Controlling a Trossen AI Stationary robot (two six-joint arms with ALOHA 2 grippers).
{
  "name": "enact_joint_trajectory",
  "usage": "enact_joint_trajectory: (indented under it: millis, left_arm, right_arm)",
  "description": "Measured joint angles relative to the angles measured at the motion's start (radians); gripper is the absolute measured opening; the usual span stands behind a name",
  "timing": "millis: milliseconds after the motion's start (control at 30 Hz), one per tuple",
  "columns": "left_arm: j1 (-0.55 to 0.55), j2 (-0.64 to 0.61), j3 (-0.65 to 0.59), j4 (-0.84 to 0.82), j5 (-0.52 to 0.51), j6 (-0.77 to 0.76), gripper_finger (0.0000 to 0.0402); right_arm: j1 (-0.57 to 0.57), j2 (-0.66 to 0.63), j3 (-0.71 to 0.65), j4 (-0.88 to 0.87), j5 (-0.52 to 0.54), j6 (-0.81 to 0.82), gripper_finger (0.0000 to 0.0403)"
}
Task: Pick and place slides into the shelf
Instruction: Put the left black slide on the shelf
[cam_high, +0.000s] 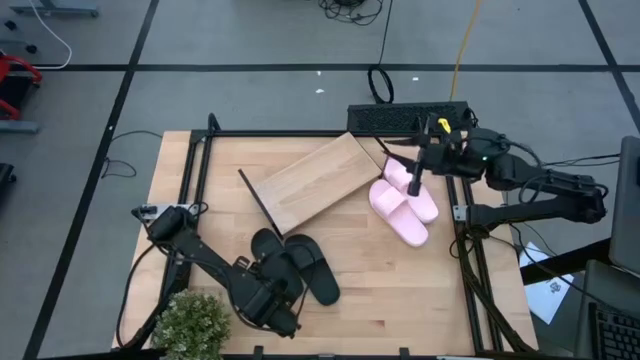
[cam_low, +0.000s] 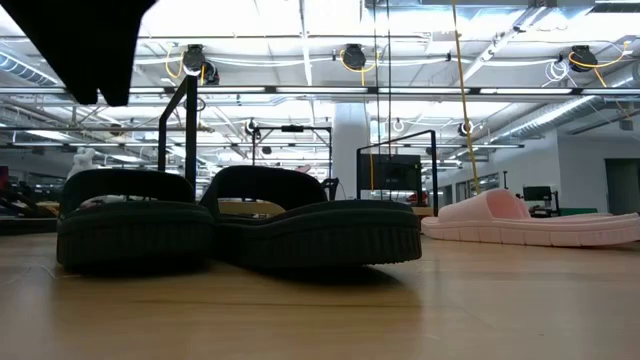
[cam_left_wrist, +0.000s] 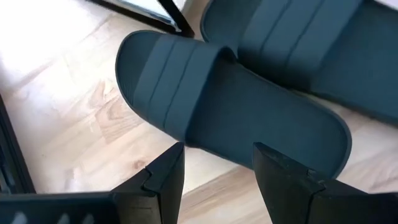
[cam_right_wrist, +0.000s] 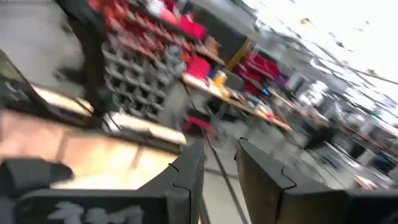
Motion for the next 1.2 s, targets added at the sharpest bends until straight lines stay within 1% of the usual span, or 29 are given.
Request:
enact_joint_trajectory:
  millis: [33, 167, 300, 400, 500, 600, 667, 800, 867, 933, 1000, 1200]
  left_arm:
    - [0.004, -0.002, 0.0, 0.0, 0.001, -0.018, 0.0184]
    - [0.01, -0.032, 0.0, -0.031, 0.029, -0.053, 0.0184]
    - [-0.008, -0.065, 0.0, -0.022, 0.045, -0.03, 0.0184]
    - [-0.027, -0.104, 0.0, -0.03, 0.055, -0.028, 0.0184]
    - [-0.047, -0.153, 0.0, -0.025, 0.066, -0.029, 0.0184]
    - [-0.065, -0.222, -0.028, -0.025, 0.025, -0.061, 0.0184]
    - [-0.069, -0.277, -0.091, -0.026, -0.002, -0.115, 0.0184]
    - [-0.068, -0.387, -0.263, -0.021, 0.02, -0.211, 0.0184]
    - [-0.068, -0.454, -0.348, 0.018, -0.008, -0.243, 0.0184]
    - [-0.068, -0.532, -0.427, 0.091, -0.031, -0.23, 0.0184]
    - [-0.062, -0.61, -0.516, 0.178, -0.032, -0.199, 0.0184]
    - [0.0, -0.823, -0.811, 0.51, -0.032, -0.079, 0.0184]
  right_arm:
    - [0.0, 0.0, -0.016, 0.0, 0.015, -0.005, 0.0086]
    - [0.001, 0.0, -0.087, -0.001, 0.011, -0.012, 0.0086]
    - [0.0, 0.001, -0.139, -0.003, 0.011, -0.06, 0.0086]
    - [0.0, 0.001, -0.154, -0.001, 0.012, -0.116, 0.0086]
    - [0.0, 0.0, -0.154, 0.021, 0.011, -0.138, 0.0086]
    - [0.0, 0.0, -0.154, 0.101, 0.011, -0.137, 0.0086]
    - [0.0, 0.0, -0.154, 0.171, 0.011, -0.136, 0.0086]
    - [0.0, 0.0, -0.154, 0.286, 0.011, -0.135, 0.0086]
    - [0.0, -0.001, -0.154, 0.316, 0.011, -0.135, 0.0086]
    - [0.0, -0.005, -0.154, 0.323, 0.011, -0.133, 0.0086]
    - [0.0, -0.01, -0.154, 0.322, 0.011, -0.133, 0.0086]
    - [0.0, -0.017, -0.154, 0.322, 0.011, -0.109, 0.0086]
